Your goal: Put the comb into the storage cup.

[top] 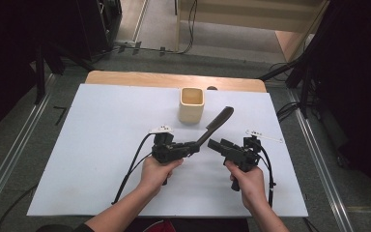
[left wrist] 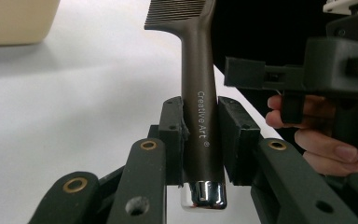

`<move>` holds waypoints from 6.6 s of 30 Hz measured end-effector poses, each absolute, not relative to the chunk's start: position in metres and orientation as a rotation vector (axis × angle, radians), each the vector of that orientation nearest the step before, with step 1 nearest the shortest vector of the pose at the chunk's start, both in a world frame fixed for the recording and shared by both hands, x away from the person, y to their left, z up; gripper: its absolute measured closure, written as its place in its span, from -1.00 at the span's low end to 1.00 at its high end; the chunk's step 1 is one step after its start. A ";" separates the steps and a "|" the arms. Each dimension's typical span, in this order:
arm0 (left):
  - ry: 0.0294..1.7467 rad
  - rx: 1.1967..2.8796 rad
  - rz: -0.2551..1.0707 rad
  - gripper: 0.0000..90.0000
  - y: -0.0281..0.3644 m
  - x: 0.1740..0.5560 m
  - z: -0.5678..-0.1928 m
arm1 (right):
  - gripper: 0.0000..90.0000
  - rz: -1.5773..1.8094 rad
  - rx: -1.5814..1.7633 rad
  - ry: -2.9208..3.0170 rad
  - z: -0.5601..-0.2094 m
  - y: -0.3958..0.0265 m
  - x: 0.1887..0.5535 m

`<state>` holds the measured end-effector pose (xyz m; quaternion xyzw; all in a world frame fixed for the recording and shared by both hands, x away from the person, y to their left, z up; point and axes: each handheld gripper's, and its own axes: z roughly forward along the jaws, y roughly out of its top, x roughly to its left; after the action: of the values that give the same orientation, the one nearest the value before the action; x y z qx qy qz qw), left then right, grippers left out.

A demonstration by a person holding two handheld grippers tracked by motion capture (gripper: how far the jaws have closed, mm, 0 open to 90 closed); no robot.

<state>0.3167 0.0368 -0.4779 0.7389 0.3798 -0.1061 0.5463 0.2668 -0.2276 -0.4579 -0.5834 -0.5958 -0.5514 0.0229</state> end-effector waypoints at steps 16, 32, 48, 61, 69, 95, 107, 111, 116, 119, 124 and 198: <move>0.888 1.733 -0.239 0.64 0.033 0.311 -0.477 | -0.51 -1.721 -1.870 -1.719 -0.464 -0.218 0.277; 0.886 1.732 -0.222 0.64 0.033 0.311 -0.479 | -0.45 -1.739 -1.907 -1.574 -0.473 -0.213 0.283; 0.899 1.714 -0.211 0.63 0.034 0.308 -0.480 | -0.09 -1.716 -1.938 -1.524 -0.478 -0.201 0.290; 0.896 1.711 -0.216 0.63 0.030 0.304 -0.483 | 0.40 -1.641 -1.947 -1.452 -0.479 -0.203 0.293; 0.888 1.704 -0.217 0.63 0.030 0.303 -0.482 | 0.46 -1.639 -1.930 -1.396 -0.478 -0.205 0.293; 0.838 1.766 -0.290 0.03 0.028 0.311 -0.477 | 0.55 -1.652 -1.884 -1.364 -0.474 -0.212 0.294; 0.837 1.876 -0.362 -0.12 0.029 0.315 -0.471 | 0.55 -1.652 -1.927 -1.463 -0.472 -0.217 0.294; 0.835 1.929 -0.400 -0.18 0.032 0.316 -0.469 | 0.55 -1.654 -1.941 -1.511 -0.469 -0.217 0.294; 0.835 1.964 -0.395 -0.21 0.036 0.317 -0.467 | 0.55 -1.659 -1.950 -1.572 -0.466 -0.218 0.295; 0.813 2.034 -0.323 -0.21 0.037 0.316 -0.463 | 0.55 -1.657 -1.955 -1.582 -0.465 -0.220 0.295; 0.804 2.062 -0.336 -0.21 0.042 0.316 -0.461 | 0.55 -1.659 -1.972 -1.623 -0.463 -0.221 0.296; 0.786 2.208 -0.071 -0.31 0.156 0.294 -0.461 | 0.55 -1.788 -1.792 -1.963 -0.406 -0.203 0.336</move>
<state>0.2938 0.1563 -0.4613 0.8679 0.3090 -0.0281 0.3879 0.3363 -0.2032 -0.4057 -0.5591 -0.6125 -0.5579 -0.0306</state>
